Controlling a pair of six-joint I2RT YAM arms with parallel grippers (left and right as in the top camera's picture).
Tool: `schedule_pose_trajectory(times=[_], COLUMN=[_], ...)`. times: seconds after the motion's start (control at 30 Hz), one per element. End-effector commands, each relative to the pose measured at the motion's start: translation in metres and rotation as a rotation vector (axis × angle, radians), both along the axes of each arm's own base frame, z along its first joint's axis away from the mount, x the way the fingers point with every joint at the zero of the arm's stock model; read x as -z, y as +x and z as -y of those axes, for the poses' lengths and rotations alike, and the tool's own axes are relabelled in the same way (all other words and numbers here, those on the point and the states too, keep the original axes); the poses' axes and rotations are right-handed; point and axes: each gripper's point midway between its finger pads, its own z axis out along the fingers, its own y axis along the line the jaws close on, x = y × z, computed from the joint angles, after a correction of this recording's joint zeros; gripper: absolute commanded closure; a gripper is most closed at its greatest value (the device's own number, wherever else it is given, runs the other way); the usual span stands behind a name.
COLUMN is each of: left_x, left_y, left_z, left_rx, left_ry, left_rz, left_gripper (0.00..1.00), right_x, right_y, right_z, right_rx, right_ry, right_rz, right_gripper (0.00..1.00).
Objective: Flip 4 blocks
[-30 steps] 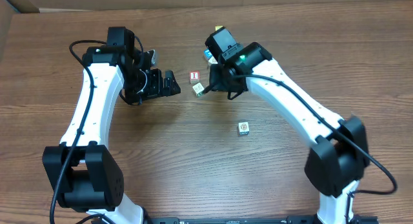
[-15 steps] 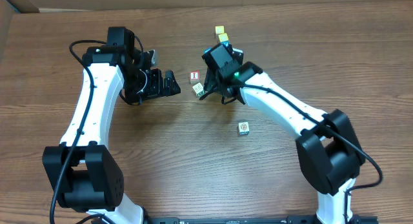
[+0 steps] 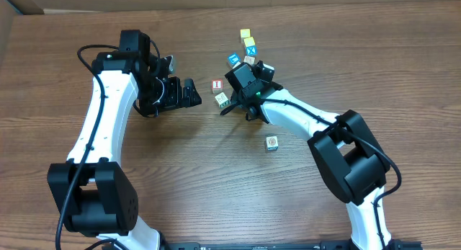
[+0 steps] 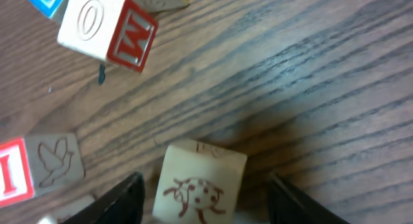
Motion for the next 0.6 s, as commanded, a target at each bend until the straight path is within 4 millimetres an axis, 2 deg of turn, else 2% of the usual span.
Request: schedule_pose_trajectory(times=[0.0,0.1,0.4,0.47,0.57], left_x=[-0.001,-0.001,-0.001,-0.001,-0.001], left_y=[0.006,0.006,0.006,0.006,0.006], left_z=[-0.003,-0.003,-0.003,-0.003,-0.003], left_rx=[-0.019,-0.019,-0.019,-0.019,-0.019], left_ry=[0.005,0.005,0.005,0.005,0.005], left_rz=[0.003,0.003,0.003,0.003,0.003], left_gripper=[0.0,0.0,0.0,0.0,0.0], right_x=[0.002,0.002,-0.01,-0.022,-0.057], right_y=[0.004,0.004,0.008,0.004,-0.004], right_z=[0.005,0.009,0.004,0.004,0.001], right_rx=[0.025,0.029,-0.113,-0.12,-0.158], right_ry=[-0.017,-0.039,-0.109,-0.11,-0.089], right_rz=[0.017,0.022,0.036,0.021,0.006], right_gripper=[0.51,0.6,0.62,0.64,0.65])
